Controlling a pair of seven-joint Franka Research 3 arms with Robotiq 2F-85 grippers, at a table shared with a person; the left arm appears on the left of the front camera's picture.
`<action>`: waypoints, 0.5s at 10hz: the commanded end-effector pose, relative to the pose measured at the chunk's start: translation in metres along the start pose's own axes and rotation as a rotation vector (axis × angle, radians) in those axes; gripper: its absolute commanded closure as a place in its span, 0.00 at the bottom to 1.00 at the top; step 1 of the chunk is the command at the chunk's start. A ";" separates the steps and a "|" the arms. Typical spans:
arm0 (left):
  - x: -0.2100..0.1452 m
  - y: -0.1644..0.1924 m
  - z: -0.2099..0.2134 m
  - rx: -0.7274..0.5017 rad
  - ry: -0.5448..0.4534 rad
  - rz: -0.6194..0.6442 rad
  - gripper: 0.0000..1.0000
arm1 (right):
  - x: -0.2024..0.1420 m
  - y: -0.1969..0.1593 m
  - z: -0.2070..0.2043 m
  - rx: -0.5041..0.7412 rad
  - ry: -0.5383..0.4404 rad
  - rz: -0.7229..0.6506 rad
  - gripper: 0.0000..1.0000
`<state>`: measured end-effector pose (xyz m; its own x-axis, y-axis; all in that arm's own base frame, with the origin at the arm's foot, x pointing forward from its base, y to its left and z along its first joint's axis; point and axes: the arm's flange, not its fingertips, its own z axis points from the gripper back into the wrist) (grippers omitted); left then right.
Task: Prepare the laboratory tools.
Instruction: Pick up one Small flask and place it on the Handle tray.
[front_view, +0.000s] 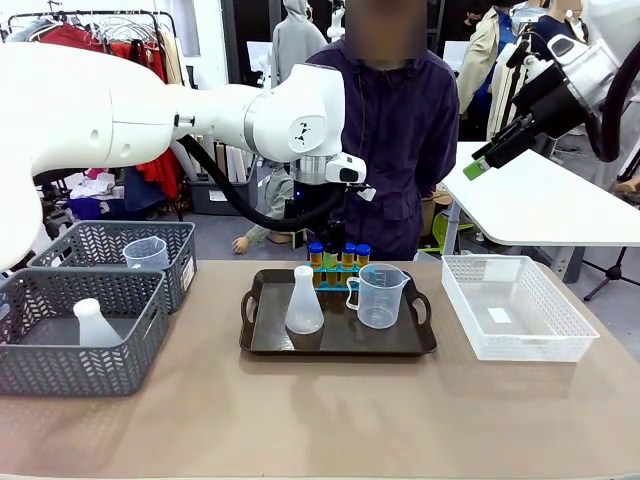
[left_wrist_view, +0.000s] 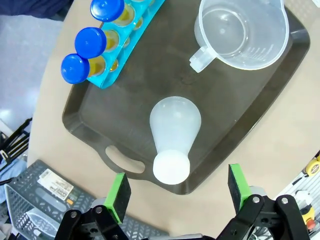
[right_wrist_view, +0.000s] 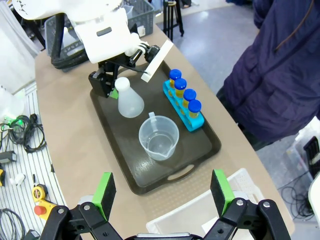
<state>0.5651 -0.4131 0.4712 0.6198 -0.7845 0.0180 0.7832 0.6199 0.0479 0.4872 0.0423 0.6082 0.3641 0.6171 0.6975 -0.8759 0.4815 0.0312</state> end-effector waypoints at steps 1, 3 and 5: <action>-0.003 0.007 0.012 -0.159 -0.013 -0.047 0.00 | 0.000 0.000 0.001 0.004 -0.002 0.008 0.00; -0.015 0.016 0.038 -0.208 -0.095 -0.047 0.00 | 0.000 0.000 0.001 0.004 -0.002 0.008 0.00; -0.031 0.014 0.057 -0.247 -0.162 -0.073 0.00 | 0.000 0.000 0.001 0.004 -0.002 0.008 0.00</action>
<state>0.5673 -0.3922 0.5248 0.5826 -0.7980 0.1540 0.8118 0.5619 -0.1591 0.4872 0.0422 0.6082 0.3642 0.6171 0.6975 -0.8758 0.4816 0.0313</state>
